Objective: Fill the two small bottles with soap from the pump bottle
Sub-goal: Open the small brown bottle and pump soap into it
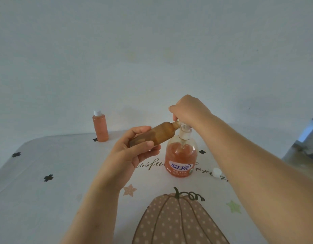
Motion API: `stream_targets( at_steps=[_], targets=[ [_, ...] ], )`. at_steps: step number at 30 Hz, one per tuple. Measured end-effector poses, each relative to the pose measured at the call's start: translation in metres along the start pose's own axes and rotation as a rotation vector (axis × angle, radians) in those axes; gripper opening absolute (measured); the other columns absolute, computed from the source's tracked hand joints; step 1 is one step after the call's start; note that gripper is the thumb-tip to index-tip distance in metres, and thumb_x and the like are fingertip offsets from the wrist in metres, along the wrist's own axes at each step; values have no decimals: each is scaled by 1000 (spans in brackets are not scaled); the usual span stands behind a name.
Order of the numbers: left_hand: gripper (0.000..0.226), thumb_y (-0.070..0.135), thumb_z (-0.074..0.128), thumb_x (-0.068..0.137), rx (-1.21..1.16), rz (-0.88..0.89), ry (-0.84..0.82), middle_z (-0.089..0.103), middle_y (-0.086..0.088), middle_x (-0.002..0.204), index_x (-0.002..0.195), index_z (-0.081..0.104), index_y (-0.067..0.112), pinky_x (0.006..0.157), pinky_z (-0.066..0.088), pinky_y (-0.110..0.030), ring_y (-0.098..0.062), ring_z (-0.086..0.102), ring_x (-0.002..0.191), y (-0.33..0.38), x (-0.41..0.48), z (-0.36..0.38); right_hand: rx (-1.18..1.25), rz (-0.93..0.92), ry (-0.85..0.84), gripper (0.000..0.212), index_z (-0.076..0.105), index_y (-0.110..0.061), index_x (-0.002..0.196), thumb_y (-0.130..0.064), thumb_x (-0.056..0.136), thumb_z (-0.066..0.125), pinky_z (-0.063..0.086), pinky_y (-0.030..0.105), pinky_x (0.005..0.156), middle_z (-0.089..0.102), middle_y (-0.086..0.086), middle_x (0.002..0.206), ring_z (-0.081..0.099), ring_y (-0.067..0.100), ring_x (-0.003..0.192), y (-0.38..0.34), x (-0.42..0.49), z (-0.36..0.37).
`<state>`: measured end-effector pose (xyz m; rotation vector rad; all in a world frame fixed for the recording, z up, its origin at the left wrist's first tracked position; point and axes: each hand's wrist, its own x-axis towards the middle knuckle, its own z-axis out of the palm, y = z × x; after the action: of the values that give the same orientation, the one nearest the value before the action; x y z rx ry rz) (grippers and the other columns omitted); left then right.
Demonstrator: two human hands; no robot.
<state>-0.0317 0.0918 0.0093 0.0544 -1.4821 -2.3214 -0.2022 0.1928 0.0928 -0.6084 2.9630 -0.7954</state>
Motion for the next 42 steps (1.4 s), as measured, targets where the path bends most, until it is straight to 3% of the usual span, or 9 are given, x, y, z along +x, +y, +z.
stream_targets(
  at_steps=[5, 22, 30, 34, 42],
  targets=[
    [41, -1, 66, 72, -7, -4, -1, 72, -14, 99, 112, 62, 7, 75, 59, -34, -34, 71, 84, 0, 1, 1, -70, -23, 11, 22, 74, -11, 93, -15, 88, 53, 36, 24, 53, 66, 2, 77, 55, 19, 58, -5, -5, -4],
    [38, 0, 65, 72, 32, -22, 7, 71, -12, 95, 109, 63, 7, 76, 59, -34, -32, 70, 82, -7, 3, -4, 41, 20, -15, 19, 75, -13, 93, -17, 83, 59, 41, 25, 57, 75, 4, 87, 59, 20, 64, 5, -2, 15],
    [38, 1, 65, 72, 16, -4, -11, 71, -13, 99, 110, 62, 8, 74, 59, -33, -31, 70, 84, -3, 2, -1, -29, -1, -5, 20, 73, -12, 91, -13, 86, 53, 36, 23, 54, 67, 1, 74, 56, 20, 57, -6, -13, -3],
    [39, 2, 64, 73, 18, 3, -18, 71, -14, 100, 111, 62, 9, 74, 59, -32, -32, 70, 86, -3, 1, 1, -114, -39, 1, 15, 64, -14, 79, -13, 88, 53, 33, 24, 53, 67, 1, 75, 53, 19, 56, -10, -15, -9],
    [37, 2, 65, 72, 39, -9, -16, 71, -13, 99, 109, 63, 11, 75, 59, -33, -31, 70, 87, -3, 1, 1, -91, 18, -13, 19, 64, -14, 79, -17, 89, 49, 33, 25, 54, 68, 0, 76, 52, 18, 57, -8, -15, -7]
  ],
)
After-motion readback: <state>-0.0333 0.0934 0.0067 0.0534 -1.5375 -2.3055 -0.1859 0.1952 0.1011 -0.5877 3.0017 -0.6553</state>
